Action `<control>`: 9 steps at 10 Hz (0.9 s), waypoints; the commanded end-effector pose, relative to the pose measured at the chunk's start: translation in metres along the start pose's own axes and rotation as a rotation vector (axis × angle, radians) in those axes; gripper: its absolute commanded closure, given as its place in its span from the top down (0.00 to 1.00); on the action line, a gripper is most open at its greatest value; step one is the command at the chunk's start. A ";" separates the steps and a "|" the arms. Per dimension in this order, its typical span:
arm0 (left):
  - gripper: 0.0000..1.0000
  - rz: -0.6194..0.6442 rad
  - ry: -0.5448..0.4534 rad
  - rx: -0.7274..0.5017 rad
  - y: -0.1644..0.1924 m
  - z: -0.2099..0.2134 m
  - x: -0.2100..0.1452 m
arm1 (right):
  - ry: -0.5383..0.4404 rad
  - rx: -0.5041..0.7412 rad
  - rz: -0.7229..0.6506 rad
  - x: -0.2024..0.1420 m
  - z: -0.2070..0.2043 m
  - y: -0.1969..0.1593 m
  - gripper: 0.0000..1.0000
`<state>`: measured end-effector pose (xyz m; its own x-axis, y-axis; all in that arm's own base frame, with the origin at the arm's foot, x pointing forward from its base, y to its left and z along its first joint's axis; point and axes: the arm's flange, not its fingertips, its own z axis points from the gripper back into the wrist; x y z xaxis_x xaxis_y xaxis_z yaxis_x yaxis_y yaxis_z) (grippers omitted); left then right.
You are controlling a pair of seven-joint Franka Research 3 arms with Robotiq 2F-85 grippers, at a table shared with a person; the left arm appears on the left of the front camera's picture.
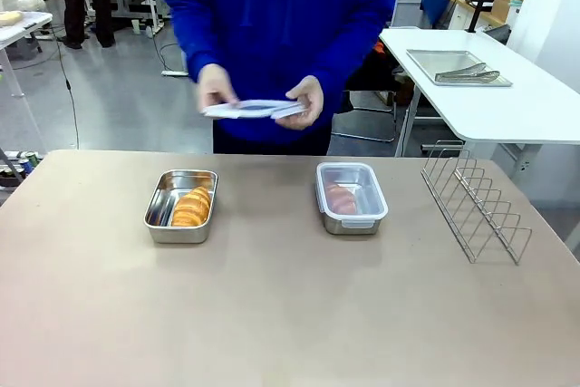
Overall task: Place the bread in airtight containers.
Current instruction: Release when the human grabs the Airtight Container lid.
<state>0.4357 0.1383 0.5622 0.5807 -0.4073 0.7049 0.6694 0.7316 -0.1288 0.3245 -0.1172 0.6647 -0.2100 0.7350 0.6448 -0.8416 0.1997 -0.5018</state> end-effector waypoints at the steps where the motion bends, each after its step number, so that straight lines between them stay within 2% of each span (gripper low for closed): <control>1: 1.00 0.010 0.010 -0.001 -0.001 0.002 0.003 | -0.008 0.009 -0.071 -0.002 -0.007 0.002 1.00; 2: 1.00 0.010 0.010 -0.001 -0.001 0.002 0.003 | 0.000 0.000 0.000 0.000 0.000 0.000 1.00; 9: 1.00 0.010 0.010 -0.001 -0.001 0.002 0.003 | 0.000 0.000 0.000 0.000 0.000 0.000 1.00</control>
<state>0.4357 0.1383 0.5622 0.5808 -0.4072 0.7049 0.6694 0.7316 -0.1289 0.3258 -0.1178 0.6632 -0.1894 0.7457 0.6388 -0.8470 0.2051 -0.4905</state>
